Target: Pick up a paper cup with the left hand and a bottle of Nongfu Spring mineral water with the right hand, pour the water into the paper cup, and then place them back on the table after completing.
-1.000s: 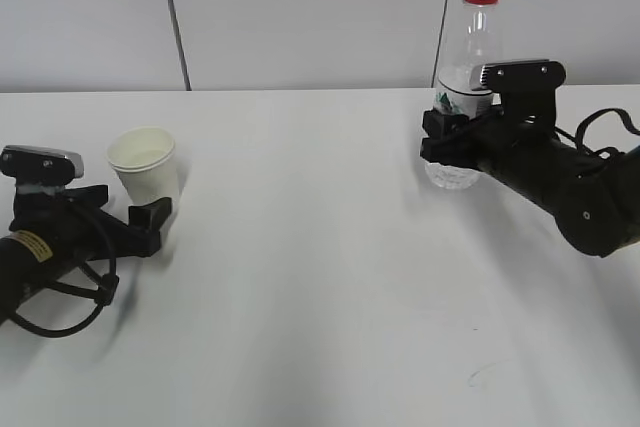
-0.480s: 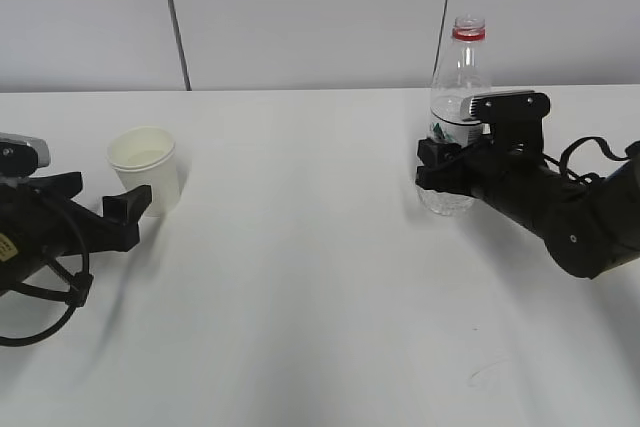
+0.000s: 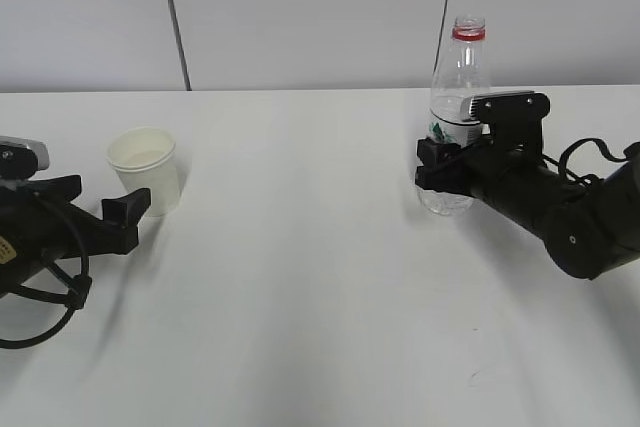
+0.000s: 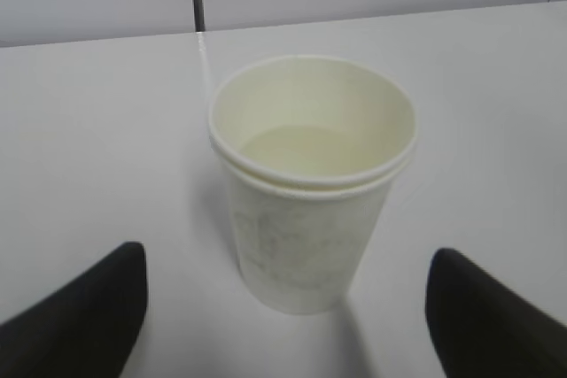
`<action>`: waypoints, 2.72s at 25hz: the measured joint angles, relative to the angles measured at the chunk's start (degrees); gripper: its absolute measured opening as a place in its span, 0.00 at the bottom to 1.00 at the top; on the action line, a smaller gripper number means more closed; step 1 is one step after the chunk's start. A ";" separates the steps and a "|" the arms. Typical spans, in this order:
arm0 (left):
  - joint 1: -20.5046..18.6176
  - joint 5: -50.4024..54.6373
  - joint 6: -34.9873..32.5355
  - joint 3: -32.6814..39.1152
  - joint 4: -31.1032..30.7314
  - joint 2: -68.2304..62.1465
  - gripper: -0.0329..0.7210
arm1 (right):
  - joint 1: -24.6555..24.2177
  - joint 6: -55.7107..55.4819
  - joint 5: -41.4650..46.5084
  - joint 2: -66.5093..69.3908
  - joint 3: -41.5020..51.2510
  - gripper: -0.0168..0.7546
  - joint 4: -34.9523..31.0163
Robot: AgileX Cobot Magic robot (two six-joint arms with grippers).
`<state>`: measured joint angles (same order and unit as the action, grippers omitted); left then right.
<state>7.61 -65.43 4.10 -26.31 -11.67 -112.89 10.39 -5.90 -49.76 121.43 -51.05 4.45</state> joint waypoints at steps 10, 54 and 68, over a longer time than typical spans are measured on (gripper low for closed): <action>0.00 0.00 0.00 0.00 -0.16 0.00 0.82 | 0.00 0.00 -3.29 0.95 0.00 0.55 1.93; 0.00 0.04 0.00 3.25 -1.83 3.86 0.82 | 0.00 -1.29 -11.11 -15.04 20.78 0.81 4.02; 0.00 11.71 0.31 5.43 -1.03 22.42 0.82 | 0.00 0.04 18.73 -36.17 20.41 0.79 4.02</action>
<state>7.61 -53.72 4.41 -20.88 -12.71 -90.47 10.39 -5.86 -31.03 85.26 -30.64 8.48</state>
